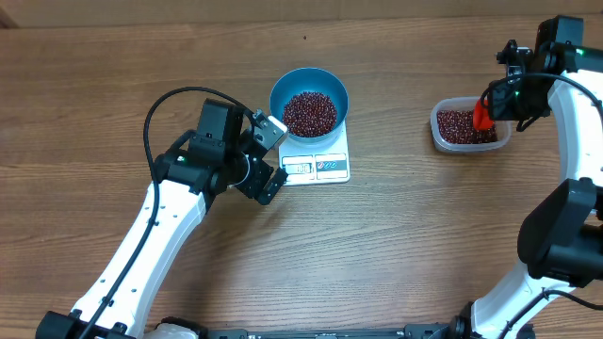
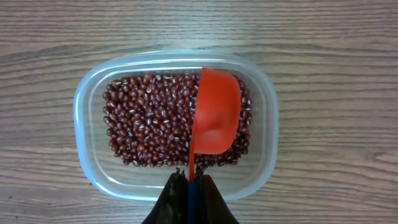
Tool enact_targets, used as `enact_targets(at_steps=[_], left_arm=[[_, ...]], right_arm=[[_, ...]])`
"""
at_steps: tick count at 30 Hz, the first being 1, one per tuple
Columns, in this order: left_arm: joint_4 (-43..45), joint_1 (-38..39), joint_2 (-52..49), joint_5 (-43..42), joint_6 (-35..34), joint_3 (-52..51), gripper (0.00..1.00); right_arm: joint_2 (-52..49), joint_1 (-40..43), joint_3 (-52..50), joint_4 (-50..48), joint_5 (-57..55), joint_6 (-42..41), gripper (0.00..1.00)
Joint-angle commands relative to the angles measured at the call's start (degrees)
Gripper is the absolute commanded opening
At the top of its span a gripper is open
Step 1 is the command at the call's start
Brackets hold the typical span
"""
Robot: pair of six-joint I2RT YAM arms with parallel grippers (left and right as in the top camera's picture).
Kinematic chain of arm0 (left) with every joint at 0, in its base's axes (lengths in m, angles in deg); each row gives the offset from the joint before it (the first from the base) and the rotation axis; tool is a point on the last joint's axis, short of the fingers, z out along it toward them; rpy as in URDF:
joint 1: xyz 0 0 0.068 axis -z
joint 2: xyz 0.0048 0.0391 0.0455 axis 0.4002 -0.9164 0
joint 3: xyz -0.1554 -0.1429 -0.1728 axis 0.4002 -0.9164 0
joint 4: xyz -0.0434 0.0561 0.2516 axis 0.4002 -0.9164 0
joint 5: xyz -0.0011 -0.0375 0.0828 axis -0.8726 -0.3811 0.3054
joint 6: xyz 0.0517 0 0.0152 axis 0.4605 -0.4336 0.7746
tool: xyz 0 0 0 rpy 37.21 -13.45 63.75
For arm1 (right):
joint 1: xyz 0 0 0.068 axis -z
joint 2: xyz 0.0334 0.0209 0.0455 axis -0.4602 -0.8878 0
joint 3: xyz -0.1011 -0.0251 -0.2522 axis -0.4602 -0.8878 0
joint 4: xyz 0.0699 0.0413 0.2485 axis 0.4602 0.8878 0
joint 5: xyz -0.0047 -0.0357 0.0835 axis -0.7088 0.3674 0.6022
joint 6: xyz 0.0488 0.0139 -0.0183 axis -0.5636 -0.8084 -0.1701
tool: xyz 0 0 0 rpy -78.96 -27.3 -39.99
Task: Scoop item into bowl and weigh 150g on scale
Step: 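Return the scoop to the bean tub and dig in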
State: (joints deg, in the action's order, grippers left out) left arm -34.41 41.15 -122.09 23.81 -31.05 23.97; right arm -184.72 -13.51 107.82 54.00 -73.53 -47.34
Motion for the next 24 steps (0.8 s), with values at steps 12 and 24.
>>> enact_targets(at_steps=[12, 24], left_arm=[[0.1, -0.3, 1.2, -0.2, -0.6, -0.2, 1.0], [0.1, -0.3, 1.2, -0.2, -0.6, -0.2, 1.0]], right_arm=[[-4.3, 0.2, -0.3, 4.8, 15.8, 3.7, 0.04], [-6.0, 7.5, -0.3, 6.9, 31.2, 4.5, 0.04]])
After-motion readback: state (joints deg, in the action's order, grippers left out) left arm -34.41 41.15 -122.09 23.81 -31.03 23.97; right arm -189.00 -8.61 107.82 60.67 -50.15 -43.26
